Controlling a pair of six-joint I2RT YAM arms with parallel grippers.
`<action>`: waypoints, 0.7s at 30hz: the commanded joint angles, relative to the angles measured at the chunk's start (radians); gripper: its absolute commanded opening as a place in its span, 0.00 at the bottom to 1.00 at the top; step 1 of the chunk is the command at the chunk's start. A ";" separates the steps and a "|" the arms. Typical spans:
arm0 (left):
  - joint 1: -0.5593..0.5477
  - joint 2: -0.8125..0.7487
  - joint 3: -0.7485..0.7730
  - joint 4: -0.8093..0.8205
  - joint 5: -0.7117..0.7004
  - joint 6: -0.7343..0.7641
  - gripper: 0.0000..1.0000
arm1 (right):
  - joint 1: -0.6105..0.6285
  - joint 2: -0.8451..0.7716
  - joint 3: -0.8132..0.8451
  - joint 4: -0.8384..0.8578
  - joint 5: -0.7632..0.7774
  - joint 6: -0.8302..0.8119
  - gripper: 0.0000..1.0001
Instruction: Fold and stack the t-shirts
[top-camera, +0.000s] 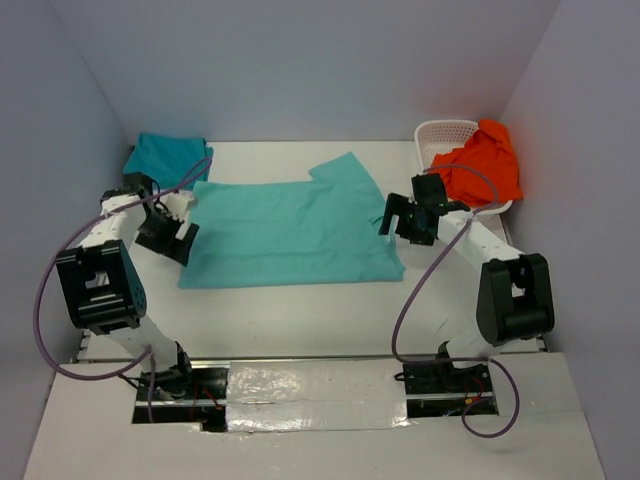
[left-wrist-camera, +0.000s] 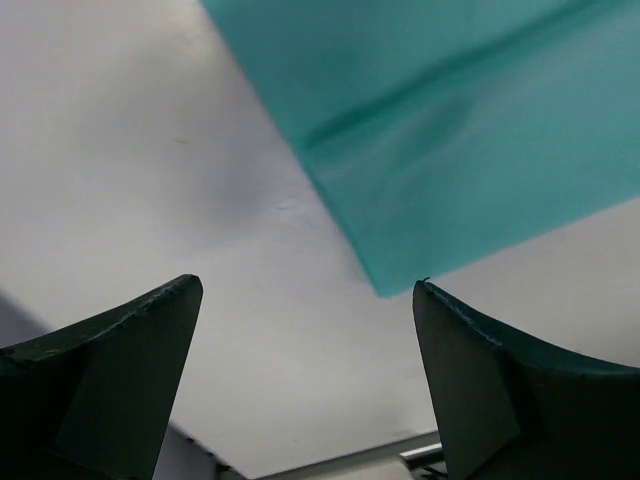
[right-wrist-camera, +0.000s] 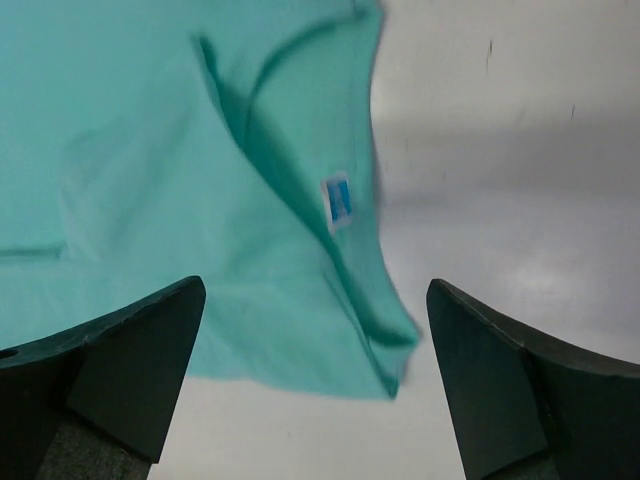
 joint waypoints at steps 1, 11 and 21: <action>-0.013 0.051 -0.114 -0.077 0.037 -0.062 0.99 | 0.002 -0.043 -0.114 -0.051 -0.027 0.068 0.99; -0.013 0.201 -0.123 0.027 0.014 -0.128 0.81 | -0.030 0.086 -0.212 0.024 -0.202 0.083 0.73; -0.014 0.166 -0.148 -0.017 0.070 -0.097 0.00 | -0.059 0.023 -0.252 -0.036 -0.207 0.080 0.00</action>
